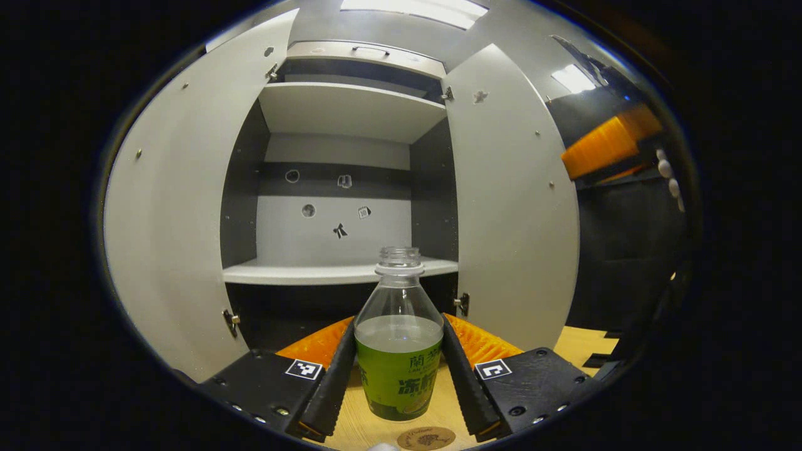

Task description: Grasp the bottle in the cabinet with the left hand and place it on the coaster, then close the right door with the right hand and the left door with the left hand.

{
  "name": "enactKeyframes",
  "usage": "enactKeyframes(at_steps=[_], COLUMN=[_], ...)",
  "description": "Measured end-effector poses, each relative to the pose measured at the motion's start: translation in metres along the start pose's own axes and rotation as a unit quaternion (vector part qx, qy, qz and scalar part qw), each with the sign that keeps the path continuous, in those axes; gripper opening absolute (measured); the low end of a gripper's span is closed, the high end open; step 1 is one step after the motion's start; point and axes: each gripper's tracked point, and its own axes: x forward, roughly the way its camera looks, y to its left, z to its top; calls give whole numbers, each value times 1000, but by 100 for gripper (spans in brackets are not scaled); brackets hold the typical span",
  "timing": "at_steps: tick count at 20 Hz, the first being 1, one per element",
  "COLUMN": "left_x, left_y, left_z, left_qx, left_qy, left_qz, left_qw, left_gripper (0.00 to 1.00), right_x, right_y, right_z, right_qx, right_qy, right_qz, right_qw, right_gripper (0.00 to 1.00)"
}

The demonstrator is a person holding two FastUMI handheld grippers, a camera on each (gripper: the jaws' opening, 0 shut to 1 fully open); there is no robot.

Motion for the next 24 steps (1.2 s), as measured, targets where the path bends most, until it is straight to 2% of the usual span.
enactKeyframes(at_steps=[2, 4, 10, 12, 16, 19, 22, 24], left_x=[-8, -14, -7, -5, -9, -9, -10, -6], left_y=[-13, -24, -31, -33, -34, -36, -35, -36], left_z=[-39, -65, -114, -120, -138, -137, -143, -128], left_qx=[3, -1, -39, -50, -31, -28, -31, -28], left_qy=[17, 11, 26, 22, 39, 29, 54, 38], left_qz=[-17, -33, -36, -40, -49, -55, -45, -47], left_qw=[1000, 999, 998, 998, 998, 998, 997, 998], left_gripper=[73, 74, 74, 75, 75, 74, 77, 78], right_x=[-1, -2, -1, -1, -3, -4, -5, -6], right_y=[0, 2, -4, -4, -5, -2, 1, 2], right_z=[-2, -8, -16, -19, -20, -19, -21, -21], right_qx=[8, 4, -6, -9, -11, -9, -6, -2], right_qy=[9, 23, 43, 50, 53, 53, 58, 58], right_qz=[4, 7, 3, 2, 2, 7, 10, 12], right_qw=[1000, 1000, 999, 999, 999, 999, 998, 998], right_gripper=[83, 83, 83, 83, 83, 83, 83, 83])
